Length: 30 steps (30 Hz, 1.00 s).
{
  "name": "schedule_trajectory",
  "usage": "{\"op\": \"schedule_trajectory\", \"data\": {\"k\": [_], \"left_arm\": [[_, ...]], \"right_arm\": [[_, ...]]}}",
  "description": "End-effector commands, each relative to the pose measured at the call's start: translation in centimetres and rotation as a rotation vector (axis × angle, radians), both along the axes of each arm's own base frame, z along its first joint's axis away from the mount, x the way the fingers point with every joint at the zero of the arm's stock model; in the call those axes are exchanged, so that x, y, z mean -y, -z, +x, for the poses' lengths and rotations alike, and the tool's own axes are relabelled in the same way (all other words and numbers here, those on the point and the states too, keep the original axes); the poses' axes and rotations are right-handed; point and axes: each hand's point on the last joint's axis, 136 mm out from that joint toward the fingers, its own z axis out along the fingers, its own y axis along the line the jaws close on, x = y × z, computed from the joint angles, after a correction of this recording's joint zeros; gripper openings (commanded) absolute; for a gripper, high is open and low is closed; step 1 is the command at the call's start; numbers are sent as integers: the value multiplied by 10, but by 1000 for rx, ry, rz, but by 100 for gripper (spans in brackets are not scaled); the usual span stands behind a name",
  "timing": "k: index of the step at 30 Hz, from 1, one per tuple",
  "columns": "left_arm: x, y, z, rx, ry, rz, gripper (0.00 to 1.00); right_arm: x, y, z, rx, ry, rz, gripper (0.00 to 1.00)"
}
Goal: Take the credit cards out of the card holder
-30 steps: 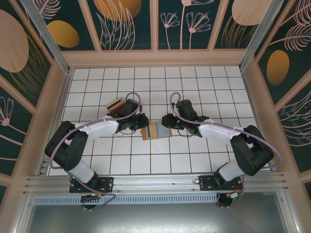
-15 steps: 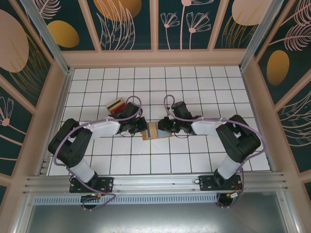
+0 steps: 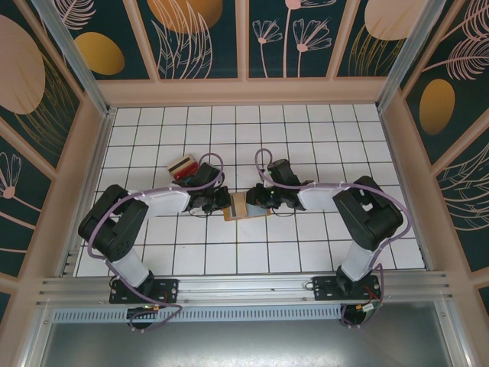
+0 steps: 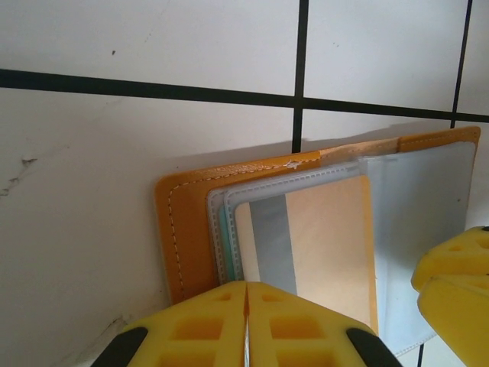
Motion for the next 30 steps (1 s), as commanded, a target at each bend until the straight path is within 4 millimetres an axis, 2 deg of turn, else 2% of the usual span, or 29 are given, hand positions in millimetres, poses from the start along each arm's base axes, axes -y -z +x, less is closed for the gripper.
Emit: {"op": "schedule_trajectory", "data": {"k": [1,19,25,28,30], "left_arm": [[-2,10,-6,-28,12,5,9],[3,5,-3,-22,19,-20,9],[4,4,-2,-20,18,-21,10],[5,3,-1,-17,20,-24,10],[5,3,-1,-15,22,-23,10]], "right_arm": [[-7,-6,9,7,-3,31,20],[-12,3,7,-28,-27,46,19],[-12,4,7,-32,-30,46,10],[-13,4,6,-34,-32,46,0],[-10,5,7,-33,-24,41,0]]}}
